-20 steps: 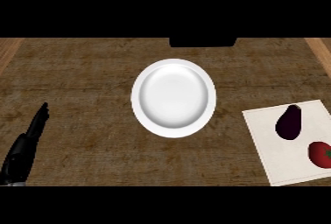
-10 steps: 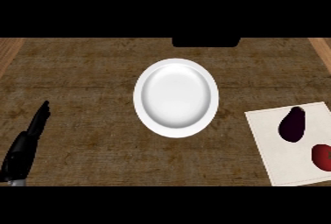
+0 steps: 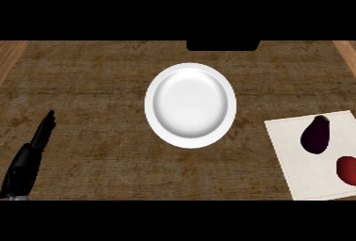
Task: Pick the tomato from the placemat and place it in the plate
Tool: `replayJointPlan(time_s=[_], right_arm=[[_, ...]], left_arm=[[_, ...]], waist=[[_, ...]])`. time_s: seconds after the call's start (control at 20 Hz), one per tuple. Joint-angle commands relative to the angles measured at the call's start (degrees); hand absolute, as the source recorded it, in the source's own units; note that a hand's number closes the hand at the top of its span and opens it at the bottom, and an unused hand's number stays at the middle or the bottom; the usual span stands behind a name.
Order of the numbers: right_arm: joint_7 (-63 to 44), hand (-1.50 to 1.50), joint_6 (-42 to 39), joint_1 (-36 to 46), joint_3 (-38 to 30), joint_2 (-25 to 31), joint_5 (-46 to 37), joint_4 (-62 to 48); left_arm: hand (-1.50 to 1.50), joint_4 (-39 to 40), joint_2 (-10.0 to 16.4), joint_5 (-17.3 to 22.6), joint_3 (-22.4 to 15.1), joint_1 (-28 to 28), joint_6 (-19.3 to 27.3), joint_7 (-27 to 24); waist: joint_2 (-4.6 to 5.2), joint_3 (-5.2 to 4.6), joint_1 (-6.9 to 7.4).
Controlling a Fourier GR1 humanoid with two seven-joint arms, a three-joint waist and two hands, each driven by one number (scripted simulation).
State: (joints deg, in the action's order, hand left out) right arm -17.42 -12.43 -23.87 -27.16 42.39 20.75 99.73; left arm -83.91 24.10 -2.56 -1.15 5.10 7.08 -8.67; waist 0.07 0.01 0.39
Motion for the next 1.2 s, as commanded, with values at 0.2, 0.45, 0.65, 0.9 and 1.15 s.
replayJointPlan(time_s=[0.2, 0.45, 0.65, 0.9, 1.15], right_arm=[[4.3, -1.5, -11.0, 6.5, 3.8, 5.0, -7.4, -14.0], [5.8, -1.5, -10.6, 15.4, 9.3, 0.1, -14.9, -20.7], [8.2, -1.5, -13.4, 13.3, 7.0, -2.6, -17.9, -19.7], [6.5, -1.5, -15.4, 17.2, 10.0, -4.1, -21.0, -22.0], [8.9, -1.5, -15.7, 13.0, 8.1, -7.6, -23.8, -19.3]], left_arm=[[0.0, -3.3, 0.0, -1.0, 0.8, 0.1, -0.9, 3.3], [0.0, 0.2, -2.2, -2.8, 2.1, -1.0, -0.8, 1.1], [0.0, -0.4, -3.6, -4.0, 3.1, -1.6, -2.1, 2.2], [0.0, -0.9, -2.0, -3.7, 5.3, -1.6, -5.1, 1.9], [0.0, -0.4, -5.8, -6.7, 4.9, 0.1, -3.8, 0.5]], waist=[[-0.07, 0.04, -0.01], [-0.01, 0.02, 0.01], [-0.08, -0.01, -0.45], [-0.06, 0.0, -0.3], [-0.11, -0.02, -0.6]])
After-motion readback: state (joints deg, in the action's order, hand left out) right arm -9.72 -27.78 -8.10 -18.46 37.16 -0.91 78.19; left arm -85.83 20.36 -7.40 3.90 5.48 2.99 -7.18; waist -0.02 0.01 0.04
